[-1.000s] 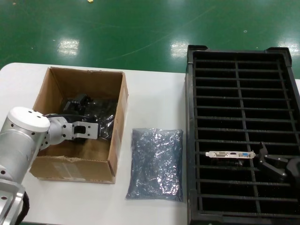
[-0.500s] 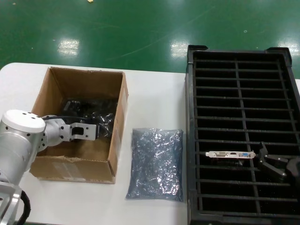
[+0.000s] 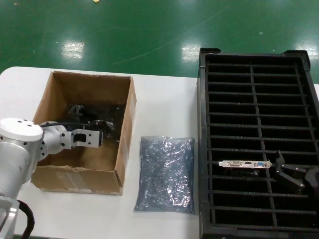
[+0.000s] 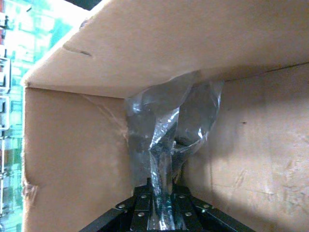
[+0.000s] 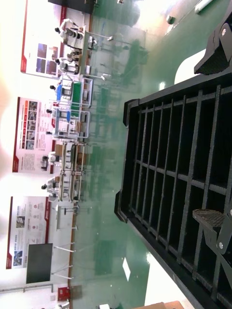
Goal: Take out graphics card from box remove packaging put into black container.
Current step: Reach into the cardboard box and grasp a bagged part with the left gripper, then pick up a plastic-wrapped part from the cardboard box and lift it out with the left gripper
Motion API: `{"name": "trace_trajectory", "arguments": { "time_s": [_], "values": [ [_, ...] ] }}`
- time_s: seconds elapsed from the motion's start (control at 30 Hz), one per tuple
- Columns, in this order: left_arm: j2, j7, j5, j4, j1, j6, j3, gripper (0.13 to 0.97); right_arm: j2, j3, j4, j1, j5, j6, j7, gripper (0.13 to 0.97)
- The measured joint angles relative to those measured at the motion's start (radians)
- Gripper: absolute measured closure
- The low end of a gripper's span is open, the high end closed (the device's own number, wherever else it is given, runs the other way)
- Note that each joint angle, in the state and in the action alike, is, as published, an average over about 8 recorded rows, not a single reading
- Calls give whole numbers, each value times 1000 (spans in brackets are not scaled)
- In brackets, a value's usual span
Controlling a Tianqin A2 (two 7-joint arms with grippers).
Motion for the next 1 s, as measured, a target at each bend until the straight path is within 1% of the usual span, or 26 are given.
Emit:
{"name": "trace_trajectory", "arguments": {
  "time_s": [0.1,0.2,0.27,0.33,0.43,0.57,0.7,0.83,1.0],
  "values": [
    [-2,11,-6,-6,2,-4,-7,838,0,0,0,0,0,0,0,129],
    [-7,9,-6,-23,6,-6,-7,873,0,0,0,0,0,0,0,129],
    [-14,-8,2,-47,14,-5,1,896,0,0,0,0,0,0,0,129],
    [-24,-45,19,-86,29,-2,15,919,0,0,0,0,0,0,0,129],
    [-48,-134,61,-172,63,5,47,934,0,0,0,0,0,0,0,129],
    [-89,-290,140,-316,116,16,95,947,0,0,0,0,0,0,0,129],
    [-132,-439,224,-457,166,26,127,957,0,0,0,0,0,0,0,129],
    [-174,-569,307,-591,214,35,138,957,0,0,0,0,0,0,0,129],
    [-223,-718,410,-760,280,59,124,957,0,0,0,0,0,0,0,129]
  ]
}}
